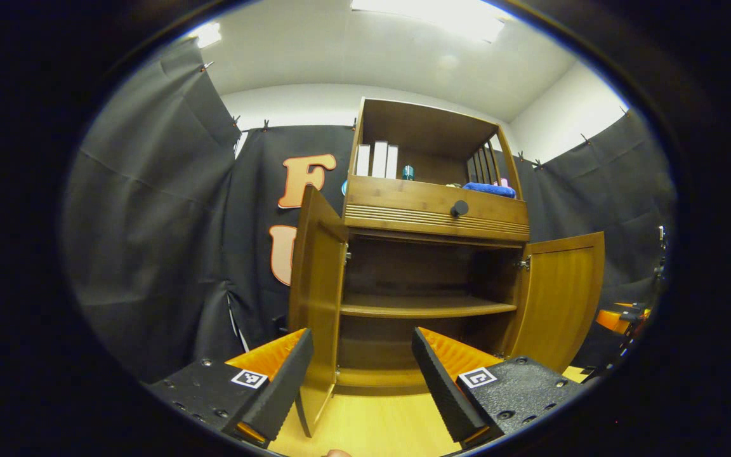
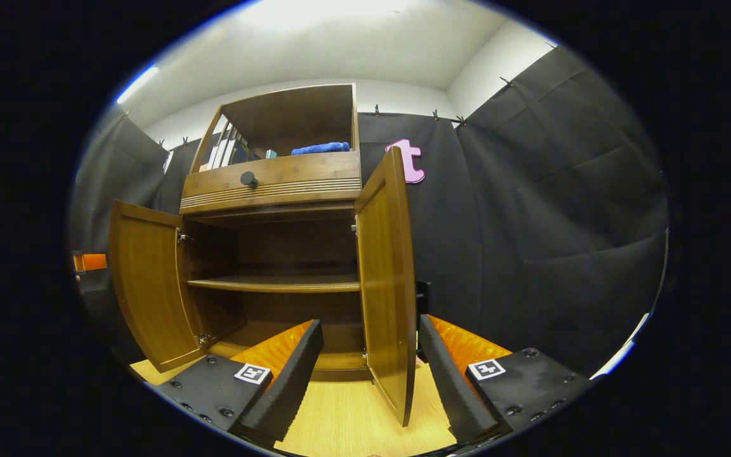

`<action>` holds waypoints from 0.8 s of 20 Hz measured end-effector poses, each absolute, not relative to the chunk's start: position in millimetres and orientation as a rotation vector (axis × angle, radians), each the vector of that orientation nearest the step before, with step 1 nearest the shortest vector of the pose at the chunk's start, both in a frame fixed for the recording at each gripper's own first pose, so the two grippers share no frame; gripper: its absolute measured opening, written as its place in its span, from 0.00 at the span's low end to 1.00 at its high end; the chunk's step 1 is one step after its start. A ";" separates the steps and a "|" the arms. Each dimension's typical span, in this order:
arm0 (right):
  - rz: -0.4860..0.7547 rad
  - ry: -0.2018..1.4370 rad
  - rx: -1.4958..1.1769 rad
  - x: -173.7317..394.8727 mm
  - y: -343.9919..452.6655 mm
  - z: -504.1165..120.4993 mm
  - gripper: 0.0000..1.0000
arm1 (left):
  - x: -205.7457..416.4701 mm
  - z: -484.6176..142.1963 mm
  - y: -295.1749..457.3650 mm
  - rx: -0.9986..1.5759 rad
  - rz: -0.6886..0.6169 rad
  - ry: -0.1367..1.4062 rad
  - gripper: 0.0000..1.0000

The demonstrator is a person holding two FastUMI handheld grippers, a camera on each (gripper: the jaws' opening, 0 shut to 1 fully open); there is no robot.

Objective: Open the right door of the double-door shoe cabinet with the right hand, and open the left door with the left hand.

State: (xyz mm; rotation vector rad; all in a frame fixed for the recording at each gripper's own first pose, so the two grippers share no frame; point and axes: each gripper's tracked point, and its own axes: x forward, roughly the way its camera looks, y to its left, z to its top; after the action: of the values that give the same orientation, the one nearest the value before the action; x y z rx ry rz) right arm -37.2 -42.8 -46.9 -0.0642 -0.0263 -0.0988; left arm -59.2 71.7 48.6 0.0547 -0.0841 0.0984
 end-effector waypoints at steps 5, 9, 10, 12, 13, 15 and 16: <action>-0.113 -0.032 -0.062 -39.5 -54.6 -45.1 0.98 | -49.7 43.4 55.9 0.027 0.065 -0.050 0.92; -0.121 -0.033 -0.060 -39.6 -60.3 -44.3 0.93 | -44.5 44.3 47.9 0.024 0.049 -0.045 0.94; -0.122 -0.032 -0.059 -40.0 -61.2 -43.9 0.93 | -44.2 44.1 46.2 0.023 0.047 -0.044 0.94; -0.122 -0.033 -0.058 -40.2 -62.0 -43.3 0.93 | -45.0 44.5 43.0 0.022 0.039 -0.044 0.94; -0.123 -0.034 -0.058 -39.8 -62.0 -42.9 0.93 | -44.9 46.3 41.4 0.024 0.036 -0.048 0.92; -0.122 -0.038 -0.060 -40.1 -61.5 -42.0 0.93 | -44.9 49.9 40.6 0.031 0.035 -0.058 0.94; -0.122 -0.040 -0.062 -39.9 -60.9 -41.4 0.93 | -44.8 51.6 39.4 0.033 0.034 -0.063 0.94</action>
State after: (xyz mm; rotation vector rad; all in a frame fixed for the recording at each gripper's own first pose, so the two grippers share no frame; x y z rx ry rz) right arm -39.9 -60.9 -41.4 -0.0615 -0.0399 -0.1223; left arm -44.8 39.4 51.6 0.0334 -0.0626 0.0339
